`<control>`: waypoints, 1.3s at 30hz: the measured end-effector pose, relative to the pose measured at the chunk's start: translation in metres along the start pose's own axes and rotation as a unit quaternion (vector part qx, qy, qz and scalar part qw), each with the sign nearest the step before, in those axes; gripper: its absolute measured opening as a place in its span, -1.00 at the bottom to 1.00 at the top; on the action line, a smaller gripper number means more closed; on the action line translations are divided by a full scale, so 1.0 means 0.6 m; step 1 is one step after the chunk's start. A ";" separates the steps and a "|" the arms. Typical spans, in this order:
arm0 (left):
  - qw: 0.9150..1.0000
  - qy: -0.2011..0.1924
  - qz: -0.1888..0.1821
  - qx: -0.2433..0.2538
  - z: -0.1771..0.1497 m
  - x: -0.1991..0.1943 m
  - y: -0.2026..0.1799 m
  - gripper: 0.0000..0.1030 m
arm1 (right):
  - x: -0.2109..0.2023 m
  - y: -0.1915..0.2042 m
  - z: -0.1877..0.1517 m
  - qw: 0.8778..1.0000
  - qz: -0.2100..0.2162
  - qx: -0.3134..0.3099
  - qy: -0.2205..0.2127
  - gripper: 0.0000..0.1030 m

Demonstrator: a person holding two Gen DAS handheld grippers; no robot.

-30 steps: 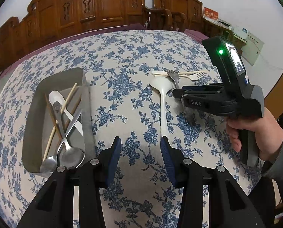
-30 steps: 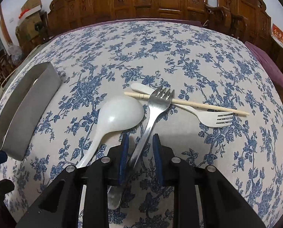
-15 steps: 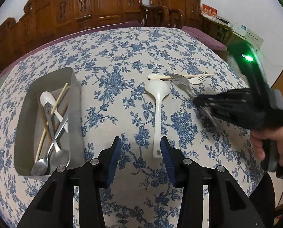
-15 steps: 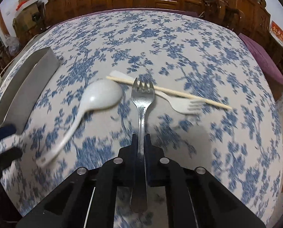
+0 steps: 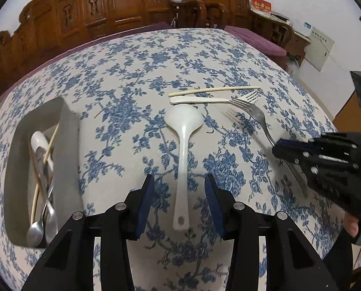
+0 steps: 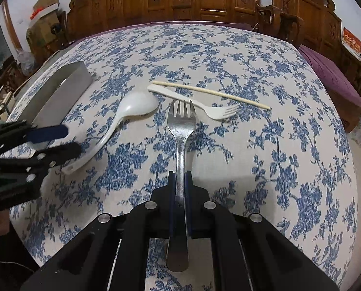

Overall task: Organize utensils
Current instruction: 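Lift the steel fork with the right gripper while the left grasps a white plastic spoon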

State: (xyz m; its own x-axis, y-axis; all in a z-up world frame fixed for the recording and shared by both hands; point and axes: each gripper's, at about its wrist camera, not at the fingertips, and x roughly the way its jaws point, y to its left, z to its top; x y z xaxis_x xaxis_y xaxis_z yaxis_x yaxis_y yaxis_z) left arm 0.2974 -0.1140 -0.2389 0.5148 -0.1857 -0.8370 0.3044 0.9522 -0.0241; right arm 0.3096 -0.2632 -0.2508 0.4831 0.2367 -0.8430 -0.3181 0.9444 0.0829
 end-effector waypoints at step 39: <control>0.999 0.041 0.005 -0.012 0.050 0.088 0.001 -0.84 | 0.022 -0.027 -0.018 1.000 -0.008 0.007 0.006 -0.82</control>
State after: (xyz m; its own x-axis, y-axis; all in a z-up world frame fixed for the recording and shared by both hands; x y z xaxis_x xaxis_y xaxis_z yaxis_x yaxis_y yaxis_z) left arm 0.3490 -0.1305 -0.2665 0.4500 -0.1562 -0.8793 0.2788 0.9599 -0.0279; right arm 0.3123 -0.2776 -0.2692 0.4788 0.2187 -0.8502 -0.2988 0.9513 0.0764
